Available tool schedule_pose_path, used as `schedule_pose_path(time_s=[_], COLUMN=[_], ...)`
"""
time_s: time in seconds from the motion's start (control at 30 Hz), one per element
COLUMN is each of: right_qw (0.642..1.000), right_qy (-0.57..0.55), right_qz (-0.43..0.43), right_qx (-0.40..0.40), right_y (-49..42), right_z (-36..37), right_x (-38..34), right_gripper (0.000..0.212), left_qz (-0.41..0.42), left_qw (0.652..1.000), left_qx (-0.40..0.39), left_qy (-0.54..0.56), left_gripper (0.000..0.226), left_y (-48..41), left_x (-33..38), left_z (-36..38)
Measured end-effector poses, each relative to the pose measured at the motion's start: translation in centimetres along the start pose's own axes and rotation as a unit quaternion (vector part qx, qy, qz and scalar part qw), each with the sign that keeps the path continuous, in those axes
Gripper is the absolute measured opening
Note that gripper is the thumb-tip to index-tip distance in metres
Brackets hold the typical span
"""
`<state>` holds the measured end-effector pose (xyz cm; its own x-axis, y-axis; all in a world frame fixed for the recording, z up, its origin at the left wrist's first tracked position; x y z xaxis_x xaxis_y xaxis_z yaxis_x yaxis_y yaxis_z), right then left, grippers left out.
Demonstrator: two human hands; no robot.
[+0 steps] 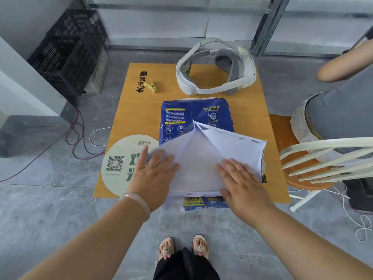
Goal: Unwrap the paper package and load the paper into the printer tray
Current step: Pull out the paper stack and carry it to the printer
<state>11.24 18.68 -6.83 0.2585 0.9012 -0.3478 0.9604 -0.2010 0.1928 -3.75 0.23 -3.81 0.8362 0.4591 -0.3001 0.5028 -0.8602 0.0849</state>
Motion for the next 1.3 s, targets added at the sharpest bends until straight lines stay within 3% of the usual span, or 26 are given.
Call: schedule_pose_path(time_s=[0.1,0.27,0.47,0.73,0.83,0.97,1.03,1.17,1.3], right_qw=[1.0,0.999,0.998,0.992,0.978,0.976,0.969,0.933,0.886], right_qy=[0.001,-0.022,-0.026,-0.098,-0.18,-0.174,-0.188,-0.266,-0.344], right_qz=[0.021,0.038,0.05,0.071,0.1,0.091,0.121,0.219,0.291], right_qx=[0.0,-0.003,-0.018,-0.04,-0.024,0.098,0.11,0.102,0.112], right_y=[-0.4,-0.5,0.0,0.0,0.8,3.0,3.5,3.6,3.8], right_z=[-0.1,0.5,1.7,2.2,1.2,-0.1,-0.2,-0.1,-0.6], right_x=[0.8,2.0,3.9,4.4,4.0,2.5,1.8,1.3,0.9], right_gripper=[0.064,0.067,0.066,0.076,0.07,0.043,0.038,0.038,0.029], left_qz=[-0.044,-0.159,-0.172,-0.123,-0.141,-0.109,-0.122,-0.259,-0.355], left_qw=[0.998,0.952,0.954,0.962,0.967,0.967,0.949,0.882,0.799], left_qx=[-0.035,-0.045,-0.122,-0.198,-0.132,0.073,0.048,-0.057,-0.126], left_qy=[0.029,0.257,0.214,0.143,0.168,0.218,0.287,0.389,0.468], left_gripper=[0.058,0.054,0.075,0.096,0.099,0.042,0.031,0.026,0.026], left_y=[0.0,0.4,3.0,4.6,4.4,4.8,4.8,4.9,5.0], left_x=[-1.2,-0.8,-0.9,-0.8,-0.8,0.0,0.9,1.6,2.0], left_z=[1.4,4.2,8.0,8.3,6.0,2.5,1.9,2.3,2.7])
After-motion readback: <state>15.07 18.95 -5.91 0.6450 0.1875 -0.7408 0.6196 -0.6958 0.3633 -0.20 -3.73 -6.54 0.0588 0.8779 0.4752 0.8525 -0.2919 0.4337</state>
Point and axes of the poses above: each hand's wrist, its own y-axis away from the middle knuckle, its own z-axis out of the palm, x = y × z, the point moved 3 cm from there along -y, towards the middle knuckle, and after that the axes turned 13 degrees about -y, right-handed, at the moved point
